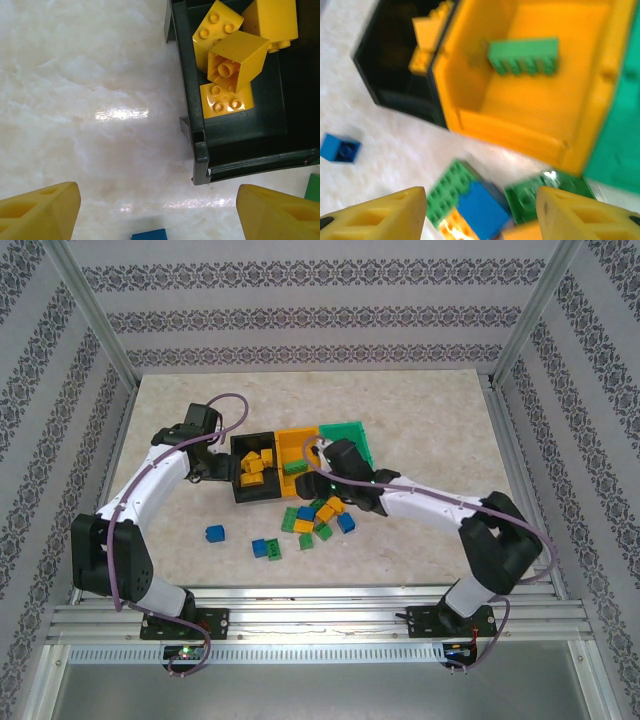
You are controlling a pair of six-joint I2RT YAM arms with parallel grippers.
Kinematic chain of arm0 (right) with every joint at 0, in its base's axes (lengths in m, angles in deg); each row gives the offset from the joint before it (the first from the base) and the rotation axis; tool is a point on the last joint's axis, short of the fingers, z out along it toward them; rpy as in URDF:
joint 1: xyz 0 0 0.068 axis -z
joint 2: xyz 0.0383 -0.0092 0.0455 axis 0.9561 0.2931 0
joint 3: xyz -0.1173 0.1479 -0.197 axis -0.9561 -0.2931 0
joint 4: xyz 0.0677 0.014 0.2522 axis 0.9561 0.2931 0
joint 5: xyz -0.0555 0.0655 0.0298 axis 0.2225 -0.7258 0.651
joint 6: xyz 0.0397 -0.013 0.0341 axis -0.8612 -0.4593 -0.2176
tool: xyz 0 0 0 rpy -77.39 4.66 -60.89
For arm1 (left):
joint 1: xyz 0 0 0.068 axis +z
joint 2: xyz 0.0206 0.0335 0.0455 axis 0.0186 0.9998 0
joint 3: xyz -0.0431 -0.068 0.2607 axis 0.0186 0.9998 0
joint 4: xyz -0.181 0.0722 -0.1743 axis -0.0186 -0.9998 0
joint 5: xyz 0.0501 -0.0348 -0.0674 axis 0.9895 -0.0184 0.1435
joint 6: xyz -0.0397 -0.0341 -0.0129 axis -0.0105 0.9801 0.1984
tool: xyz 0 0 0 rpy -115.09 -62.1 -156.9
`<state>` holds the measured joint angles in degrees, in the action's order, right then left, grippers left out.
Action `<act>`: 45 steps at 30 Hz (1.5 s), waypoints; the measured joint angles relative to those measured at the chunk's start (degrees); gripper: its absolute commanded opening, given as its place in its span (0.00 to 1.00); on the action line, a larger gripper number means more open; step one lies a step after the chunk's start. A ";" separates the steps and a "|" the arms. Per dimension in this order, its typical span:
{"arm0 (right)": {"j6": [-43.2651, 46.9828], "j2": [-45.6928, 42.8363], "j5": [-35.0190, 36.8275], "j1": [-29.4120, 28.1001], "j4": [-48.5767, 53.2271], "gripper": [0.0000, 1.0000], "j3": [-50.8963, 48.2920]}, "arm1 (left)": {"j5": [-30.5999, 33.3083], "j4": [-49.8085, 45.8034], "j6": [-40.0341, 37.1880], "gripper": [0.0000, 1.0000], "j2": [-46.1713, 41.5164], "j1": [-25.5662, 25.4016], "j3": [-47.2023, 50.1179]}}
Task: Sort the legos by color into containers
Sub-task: Pick up the lego from the bottom-center of the table, then place the lego in the container.
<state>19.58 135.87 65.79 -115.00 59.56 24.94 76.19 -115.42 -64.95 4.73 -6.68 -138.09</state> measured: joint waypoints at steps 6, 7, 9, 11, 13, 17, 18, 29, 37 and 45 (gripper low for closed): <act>0.00 -7.10 2.34 1.55 6.25 0.60 -9.31 | -1.07 0.04 0.00 0.82 0.09 0.00 0.00; -0.02 -7.87 2.58 1.55 6.99 0.60 -10.25 | -1.22 0.04 -0.02 0.81 0.15 0.00 0.00; -0.11 -8.15 2.56 1.53 8.17 0.60 -10.95 | -1.51 0.07 -0.02 0.81 0.35 0.00 0.00; -0.39 -7.48 2.54 1.31 8.55 0.60 -10.97 | -1.90 0.13 -0.09 0.81 0.57 0.00 0.00; -0.72 -6.36 2.82 0.83 8.52 0.60 -10.97 | -2.10 0.13 -0.15 0.81 0.76 0.00 0.00; -1.01 -2.40 4.17 0.11 9.03 0.55 -10.69 | -2.29 0.31 -0.15 0.81 0.79 -0.02 0.00; -1.01 -1.70 4.52 0.02 9.16 0.51 -10.67 | -2.29 0.39 -0.15 0.82 0.79 -0.02 0.00; -0.85 -3.37 6.84 -0.22 10.69 0.28 -9.92 | -2.32 0.44 -0.15 0.82 0.79 -0.04 0.00; -0.87 -14.93 8.81 2.40 9.55 0.30 -9.92 | -2.75 0.44 -0.17 0.82 0.79 -0.07 0.00; -0.46 -6.49 5.27 12.04 5.42 0.34 -1.68 | -3.21 0.44 -0.17 0.82 0.79 -0.11 0.00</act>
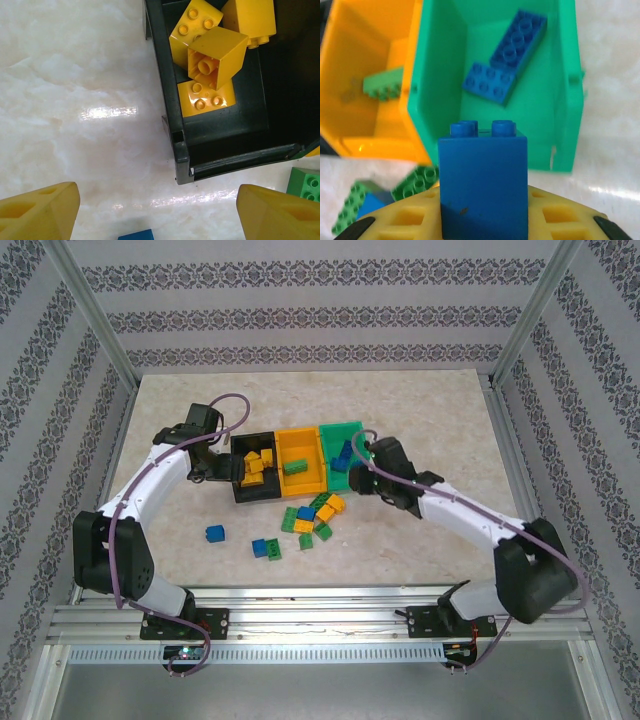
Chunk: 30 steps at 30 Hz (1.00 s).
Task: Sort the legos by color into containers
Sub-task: Place the lego in the container, then pick up the lego from the bottom-left of the table.
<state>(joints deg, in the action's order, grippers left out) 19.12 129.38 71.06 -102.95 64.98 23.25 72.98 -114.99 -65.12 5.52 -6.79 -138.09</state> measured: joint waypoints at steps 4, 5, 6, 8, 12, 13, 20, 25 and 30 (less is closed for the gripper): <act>1.22 6.12 -2.10 1.46 -1.81 0.40 6.84 | 0.04 0.02 -0.02 0.82 0.00 -0.02 0.00; 1.64 7.34 -2.54 1.81 -2.12 0.42 8.20 | 0.07 0.00 -0.04 0.82 0.00 -0.02 0.00; 1.95 8.17 -2.82 2.10 -2.29 0.44 9.16 | 0.07 0.00 -0.04 0.82 0.00 -0.02 0.00; 2.73 9.73 -3.34 2.56 -2.54 0.52 10.80 | 0.09 0.00 -0.20 0.82 0.00 -0.02 0.00; 3.91 10.56 -4.04 3.82 -2.51 0.59 11.37 | 0.24 0.00 -0.24 0.82 0.00 -0.04 0.00; 3.98 10.56 -4.35 4.20 -2.49 0.59 11.37 | 0.39 0.00 -0.26 0.82 0.00 -0.04 0.00; 5.68 10.34 -7.15 4.74 -5.53 0.60 8.74 | 1.18 0.00 -0.66 0.82 0.17 -0.04 0.00; 5.84 9.77 -8.87 4.55 -9.92 0.60 2.54 | 1.22 0.00 -0.98 0.82 1.31 -0.04 0.00; 5.88 8.48 -8.39 2.73 -14.69 0.58 -1.25 | 1.33 0.02 -1.22 0.82 2.69 -0.04 0.00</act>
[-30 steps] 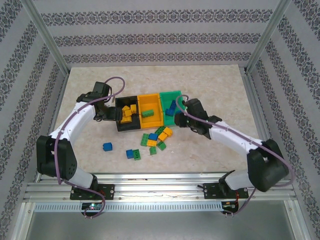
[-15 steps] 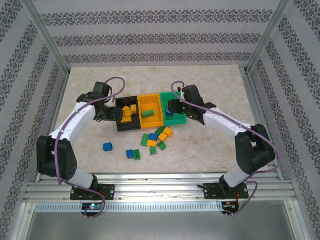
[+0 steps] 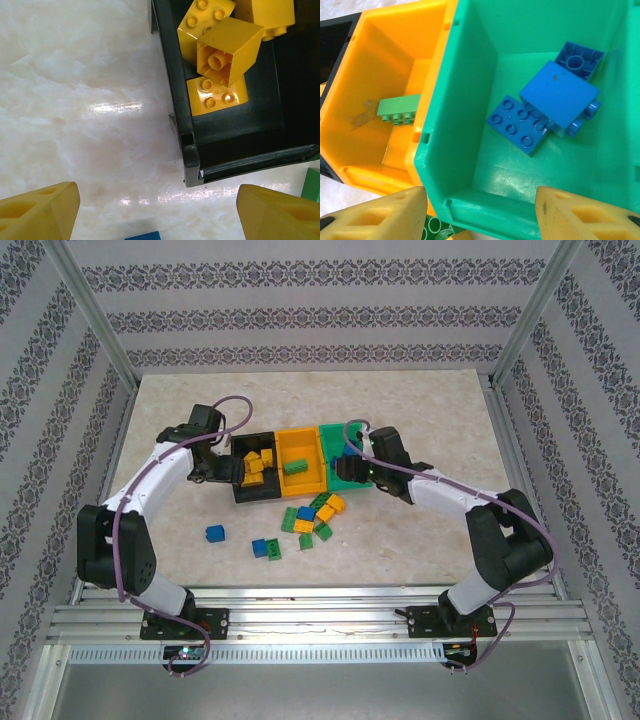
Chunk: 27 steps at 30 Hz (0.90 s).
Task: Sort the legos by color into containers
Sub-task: Pick up the lego from the bottom-left of the table.
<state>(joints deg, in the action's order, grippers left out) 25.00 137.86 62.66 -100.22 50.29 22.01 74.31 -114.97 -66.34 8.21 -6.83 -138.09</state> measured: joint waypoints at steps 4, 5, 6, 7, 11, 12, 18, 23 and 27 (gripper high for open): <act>0.22 -0.50 1.46 -0.72 -1.95 0.58 -1.51 | 0.72 -0.02 -0.07 0.82 0.92 0.00 0.00; 0.24 -0.50 1.86 -0.72 -2.27 0.58 -1.73 | 1.14 -0.02 -0.09 0.82 1.16 0.00 0.00; 0.42 -0.57 2.23 -0.72 -2.84 0.58 -2.03 | 1.51 -0.02 -0.07 0.82 1.31 0.00 0.00; 0.42 -0.63 2.29 -0.72 -3.28 0.58 -2.27 | 1.79 -0.02 -0.07 0.82 1.31 0.00 0.00; 0.61 -0.74 2.71 -0.72 -4.57 0.58 -2.99 | 2.71 -0.11 0.48 0.82 1.27 -0.26 0.00; 0.61 -0.74 2.75 -0.72 -4.66 0.58 -3.08 | 2.71 -0.13 1.01 0.82 1.11 -0.42 0.00; 0.61 -0.96 3.37 -0.72 -5.66 0.58 -3.85 | 2.40 -1.44 4.61 0.82 -4.17 -0.92 4.52; 0.55 -1.88 3.78 -0.72 -8.07 0.58 -5.57 | 1.09 -6.01 8.44 0.79 -5.35 -1.27 8.41; 0.55 -2.67 3.87 -0.72 -8.66 0.58 -6.45 | -0.87 -8.44 12.09 0.79 -5.38 -2.12 8.72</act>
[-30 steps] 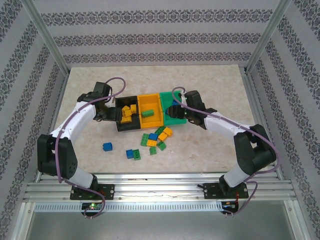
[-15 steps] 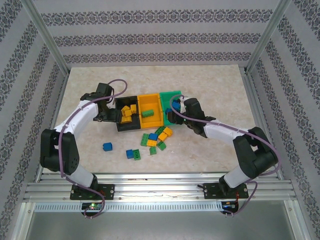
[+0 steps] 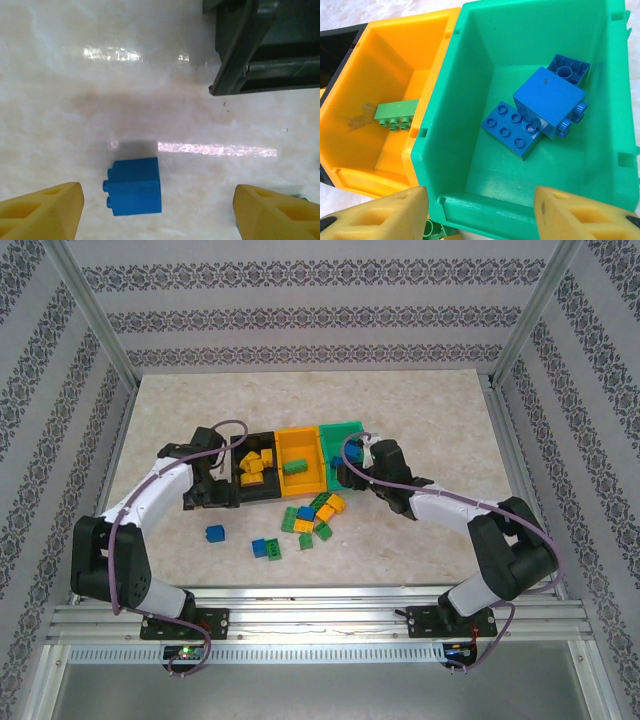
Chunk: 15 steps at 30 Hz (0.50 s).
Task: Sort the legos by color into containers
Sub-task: Pick up the lego from the bottom-left of the table.
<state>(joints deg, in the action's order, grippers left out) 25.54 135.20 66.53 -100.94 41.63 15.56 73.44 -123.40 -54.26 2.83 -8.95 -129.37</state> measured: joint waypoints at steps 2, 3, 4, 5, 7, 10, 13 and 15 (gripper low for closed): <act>0.02 -0.74 0.28 0.00 -0.24 0.58 -0.52 | -0.68 -0.66 1.62 0.79 0.00 -0.11 0.02; 0.00 -1.16 0.39 0.00 -0.31 0.58 -0.72 | -1.03 -1.01 2.36 0.79 0.00 -0.15 0.13; 0.00 -1.51 0.50 0.00 -0.57 0.58 -0.90 | -1.09 -1.18 2.89 0.79 0.00 -0.17 0.37; 0.00 -1.86 0.57 0.00 -0.83 0.58 -1.07 | -1.11 -1.40 3.37 0.79 0.02 -0.35 0.76; 0.00 -2.34 0.76 0.00 -1.44 0.58 -1.40 | -0.92 -2.14 4.35 0.79 0.26 -0.83 1.55; -0.02 -2.73 0.98 0.00 -2.23 0.58 -1.75 | -0.13 -3.21 5.84 0.79 1.22 -1.29 2.19; -0.13 -2.82 1.07 0.00 -2.54 0.58 -2.03 | 0.79 -3.41 7.37 0.79 2.14 -1.29 3.13; -0.15 -2.86 1.22 0.00 -2.64 0.59 -2.23 | 0.94 -3.32 8.13 0.79 2.54 -1.29 4.26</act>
<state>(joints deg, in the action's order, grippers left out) 25.39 132.33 67.75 -100.94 38.99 13.33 74.38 -126.72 -46.13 5.37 -10.24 -125.11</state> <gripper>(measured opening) 0.584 0.792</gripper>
